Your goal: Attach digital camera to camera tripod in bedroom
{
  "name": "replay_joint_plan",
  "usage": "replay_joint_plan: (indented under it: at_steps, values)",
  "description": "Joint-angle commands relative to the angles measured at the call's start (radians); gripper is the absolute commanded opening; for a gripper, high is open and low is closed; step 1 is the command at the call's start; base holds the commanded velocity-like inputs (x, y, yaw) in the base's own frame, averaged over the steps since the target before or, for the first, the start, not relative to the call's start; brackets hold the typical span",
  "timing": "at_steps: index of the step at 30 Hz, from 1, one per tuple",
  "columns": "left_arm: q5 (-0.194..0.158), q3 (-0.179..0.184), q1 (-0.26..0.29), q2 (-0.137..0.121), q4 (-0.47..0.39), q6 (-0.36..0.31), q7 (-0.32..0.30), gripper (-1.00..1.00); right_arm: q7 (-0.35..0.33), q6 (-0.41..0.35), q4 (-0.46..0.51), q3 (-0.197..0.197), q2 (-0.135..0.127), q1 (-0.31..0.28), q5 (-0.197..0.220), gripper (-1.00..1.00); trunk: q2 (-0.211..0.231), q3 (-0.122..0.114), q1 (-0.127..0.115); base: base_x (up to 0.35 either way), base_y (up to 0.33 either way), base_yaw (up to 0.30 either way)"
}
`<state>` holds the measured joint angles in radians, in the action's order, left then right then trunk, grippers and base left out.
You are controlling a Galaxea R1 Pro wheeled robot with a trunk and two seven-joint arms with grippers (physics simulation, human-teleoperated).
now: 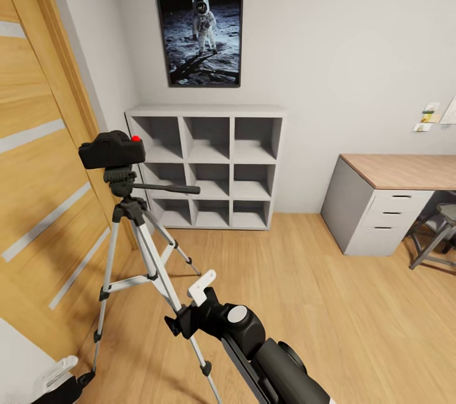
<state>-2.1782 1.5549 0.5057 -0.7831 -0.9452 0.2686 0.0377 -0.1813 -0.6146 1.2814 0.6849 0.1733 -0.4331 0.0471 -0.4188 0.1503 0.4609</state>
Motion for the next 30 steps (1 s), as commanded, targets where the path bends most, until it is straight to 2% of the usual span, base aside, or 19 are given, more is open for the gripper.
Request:
replay_joint_plan:
  at_steps: [1, 17, 27, 30]
  values:
    - [-0.003, 0.007, 0.003, 0.0, -0.003, 0.008, 0.004, 1.0, 0.0, -0.005, 0.001, 0.0, 0.0, -0.001, 0.005, 1.0, -0.002, 0.002, 0.001, -0.007, -0.006, 0.0]
    - [-0.002, 0.007, 0.003, 0.011, -0.003, 0.008, 0.003, 1.0, -0.001, -0.006, 0.011, 0.004, 0.0, -0.001, 0.005, 1.0, -0.002, 0.002, 0.001, -0.003, -0.007, 0.0]
    - [-0.003, 0.006, 0.004, 0.017, -0.003, 0.008, 0.002, 1.0, -0.001, -0.007, 0.014, 0.003, 0.0, -0.001, 0.006, 1.0, -0.002, 0.002, 0.001, -0.088, -0.209, 0.0]
    - [-0.002, 0.012, 0.003, 0.035, 0.009, 0.006, 0.005, 1.0, 0.0, -0.007, 0.011, -0.004, -0.001, -0.001, 0.006, 1.0, -0.002, 0.002, 0.001, -0.101, -0.172, 0.0]
